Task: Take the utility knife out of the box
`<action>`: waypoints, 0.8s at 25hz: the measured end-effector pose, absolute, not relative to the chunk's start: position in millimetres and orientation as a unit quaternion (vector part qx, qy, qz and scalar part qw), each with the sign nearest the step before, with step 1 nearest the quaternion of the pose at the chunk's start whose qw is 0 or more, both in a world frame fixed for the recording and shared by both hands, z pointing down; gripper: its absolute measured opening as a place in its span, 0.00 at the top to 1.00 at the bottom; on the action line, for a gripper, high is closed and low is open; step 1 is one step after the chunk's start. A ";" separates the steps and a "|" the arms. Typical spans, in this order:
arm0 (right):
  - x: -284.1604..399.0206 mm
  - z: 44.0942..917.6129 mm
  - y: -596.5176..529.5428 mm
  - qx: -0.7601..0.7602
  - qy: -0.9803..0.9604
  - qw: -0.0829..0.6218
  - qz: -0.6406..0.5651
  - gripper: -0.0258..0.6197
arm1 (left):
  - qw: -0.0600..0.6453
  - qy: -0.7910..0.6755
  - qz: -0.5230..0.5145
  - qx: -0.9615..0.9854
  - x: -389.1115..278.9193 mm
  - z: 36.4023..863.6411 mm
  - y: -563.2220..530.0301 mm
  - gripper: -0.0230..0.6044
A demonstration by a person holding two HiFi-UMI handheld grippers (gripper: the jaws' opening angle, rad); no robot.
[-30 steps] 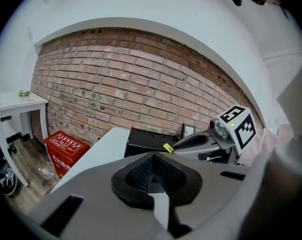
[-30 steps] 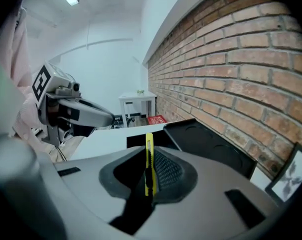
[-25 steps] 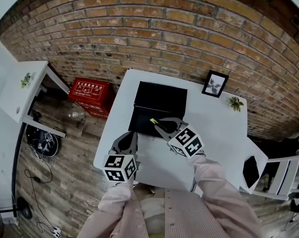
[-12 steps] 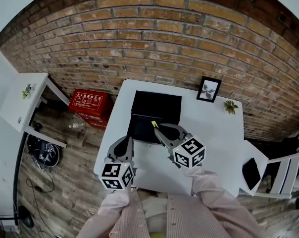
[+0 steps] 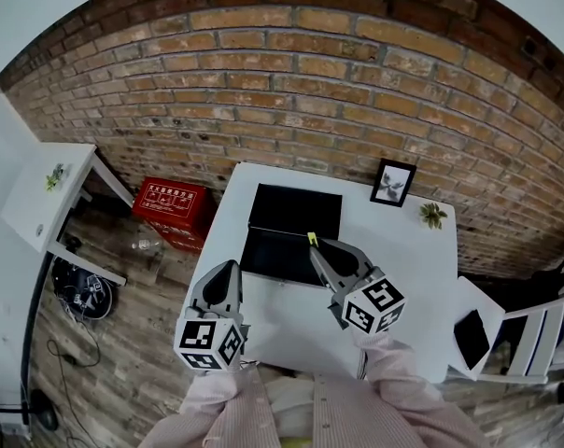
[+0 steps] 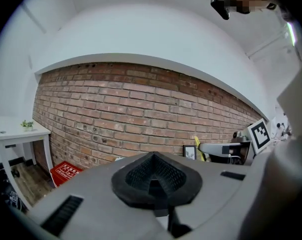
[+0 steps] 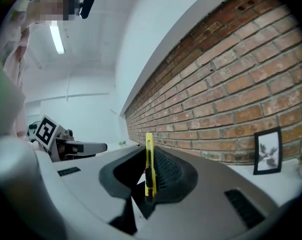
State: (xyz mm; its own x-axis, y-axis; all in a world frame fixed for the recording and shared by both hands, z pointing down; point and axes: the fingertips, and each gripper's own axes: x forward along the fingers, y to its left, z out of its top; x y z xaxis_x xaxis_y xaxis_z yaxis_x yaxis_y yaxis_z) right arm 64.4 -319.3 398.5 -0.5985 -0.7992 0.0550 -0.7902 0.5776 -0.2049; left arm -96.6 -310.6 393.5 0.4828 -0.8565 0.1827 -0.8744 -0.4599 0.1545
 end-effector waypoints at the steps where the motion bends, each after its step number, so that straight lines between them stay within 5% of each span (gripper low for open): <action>1: 67.8 394.9 -318.1 -0.451 0.887 0.023 -0.099 0.88 | 0.109 -0.510 0.039 0.852 -97.9 390.1 -310.4 0.98; 20: 129.5 344.5 -298.8 -0.534 0.838 0.098 -0.064 0.88 | 0.043 -0.543 0.011 0.839 -118.8 339.4 -304.3 0.98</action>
State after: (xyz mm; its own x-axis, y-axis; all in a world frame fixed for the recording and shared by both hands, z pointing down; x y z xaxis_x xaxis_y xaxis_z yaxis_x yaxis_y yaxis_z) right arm 129.5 -298.8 344.5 -0.4114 -0.9065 -0.0954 -0.8815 0.4223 -0.2110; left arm -118.8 -304.3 339.4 0.4106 -0.9095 0.0646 -0.9113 -0.4072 0.0603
